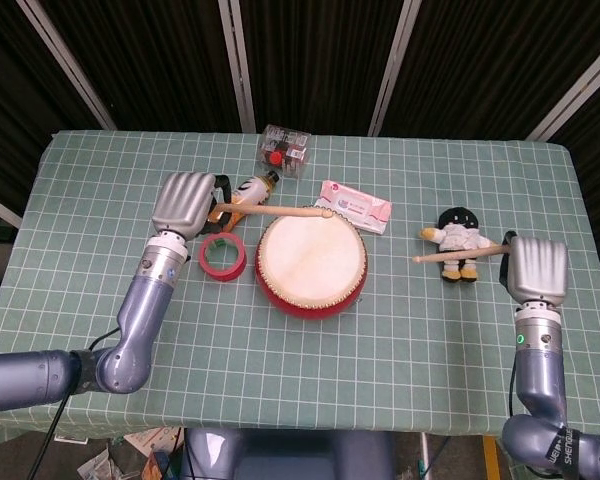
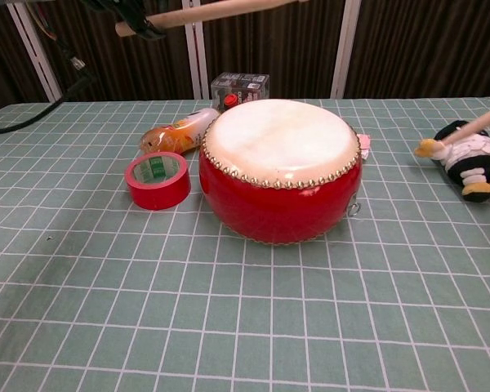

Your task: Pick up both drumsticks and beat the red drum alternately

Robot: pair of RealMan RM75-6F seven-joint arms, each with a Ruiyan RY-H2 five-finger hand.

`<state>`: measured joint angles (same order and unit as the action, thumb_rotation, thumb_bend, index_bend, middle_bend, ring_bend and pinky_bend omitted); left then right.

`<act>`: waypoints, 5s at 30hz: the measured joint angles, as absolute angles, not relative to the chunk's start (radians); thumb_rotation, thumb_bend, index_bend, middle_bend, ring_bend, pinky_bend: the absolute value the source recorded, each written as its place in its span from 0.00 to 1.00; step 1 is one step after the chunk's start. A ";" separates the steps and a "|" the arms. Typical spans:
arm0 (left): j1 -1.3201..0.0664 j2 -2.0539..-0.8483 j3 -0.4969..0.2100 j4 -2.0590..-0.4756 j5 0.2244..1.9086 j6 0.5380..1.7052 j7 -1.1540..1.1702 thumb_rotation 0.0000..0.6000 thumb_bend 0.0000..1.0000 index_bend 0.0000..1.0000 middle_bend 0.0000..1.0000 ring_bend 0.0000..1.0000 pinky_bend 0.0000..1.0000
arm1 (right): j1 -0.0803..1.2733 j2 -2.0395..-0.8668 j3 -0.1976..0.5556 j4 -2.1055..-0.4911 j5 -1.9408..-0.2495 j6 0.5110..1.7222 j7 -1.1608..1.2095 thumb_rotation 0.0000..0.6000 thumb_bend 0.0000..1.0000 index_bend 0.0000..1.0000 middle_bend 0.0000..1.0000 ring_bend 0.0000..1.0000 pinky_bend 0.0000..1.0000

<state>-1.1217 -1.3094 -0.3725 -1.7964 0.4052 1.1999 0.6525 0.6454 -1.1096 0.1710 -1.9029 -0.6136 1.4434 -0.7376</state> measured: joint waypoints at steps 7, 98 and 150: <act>-1.176 -1.385 -0.318 -1.719 0.252 1.198 0.812 1.00 0.58 0.79 1.00 1.00 1.00 | 0.613 -1.087 0.159 -1.845 -0.638 1.359 -0.661 1.00 0.67 1.00 1.00 1.00 1.00; -0.767 -1.452 -0.021 -1.869 0.679 1.204 0.746 1.00 0.15 0.28 1.00 1.00 1.00 | 0.334 -1.193 0.073 -1.965 -0.749 1.343 -0.528 1.00 0.67 1.00 1.00 1.00 1.00; -0.254 -1.015 0.106 -1.738 1.384 1.484 0.006 1.00 0.07 0.00 0.00 0.00 0.00 | 0.282 -1.094 -0.017 -1.970 -1.113 1.393 -0.424 1.00 0.36 0.00 0.00 0.00 0.00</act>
